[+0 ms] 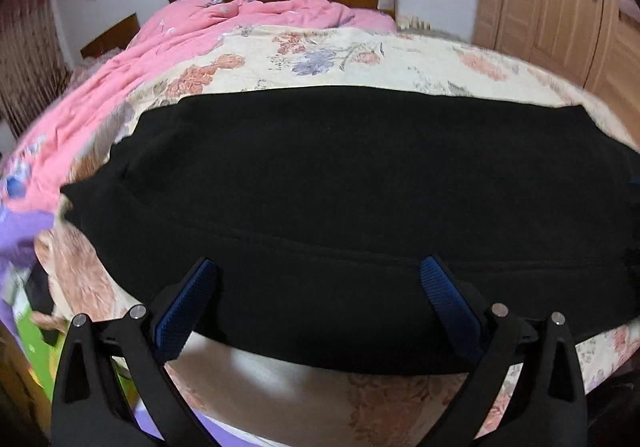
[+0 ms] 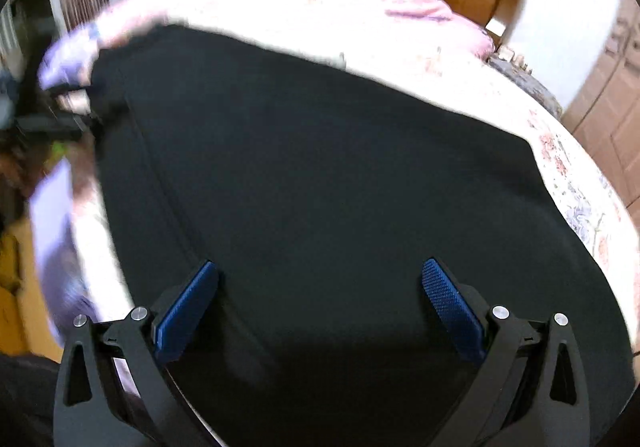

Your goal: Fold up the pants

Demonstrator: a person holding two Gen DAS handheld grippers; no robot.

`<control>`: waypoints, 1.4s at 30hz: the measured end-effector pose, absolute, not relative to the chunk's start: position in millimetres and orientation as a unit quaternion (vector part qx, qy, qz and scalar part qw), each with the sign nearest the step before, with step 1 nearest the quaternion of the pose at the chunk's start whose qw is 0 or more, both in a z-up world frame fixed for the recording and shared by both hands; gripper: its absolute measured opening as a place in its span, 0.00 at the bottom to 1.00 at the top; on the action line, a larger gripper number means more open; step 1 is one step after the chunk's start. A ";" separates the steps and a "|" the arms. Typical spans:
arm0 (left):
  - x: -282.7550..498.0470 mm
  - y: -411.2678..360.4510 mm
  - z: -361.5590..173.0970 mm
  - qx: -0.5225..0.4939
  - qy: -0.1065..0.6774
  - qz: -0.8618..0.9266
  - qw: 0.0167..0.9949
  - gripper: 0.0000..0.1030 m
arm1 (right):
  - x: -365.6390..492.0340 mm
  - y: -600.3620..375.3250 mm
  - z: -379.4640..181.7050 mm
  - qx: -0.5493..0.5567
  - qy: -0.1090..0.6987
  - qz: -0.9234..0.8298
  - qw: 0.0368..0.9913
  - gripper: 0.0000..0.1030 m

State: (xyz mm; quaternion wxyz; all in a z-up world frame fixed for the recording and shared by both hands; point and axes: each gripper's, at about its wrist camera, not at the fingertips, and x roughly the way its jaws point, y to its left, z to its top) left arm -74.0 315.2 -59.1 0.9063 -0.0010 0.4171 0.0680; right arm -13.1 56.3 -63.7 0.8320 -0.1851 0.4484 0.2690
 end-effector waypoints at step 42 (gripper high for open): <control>-165.6 394.5 -42.7 -0.141 0.366 0.157 0.906 0.98 | -100.8 209.3 -64.7 -0.413 0.227 0.436 0.767 0.07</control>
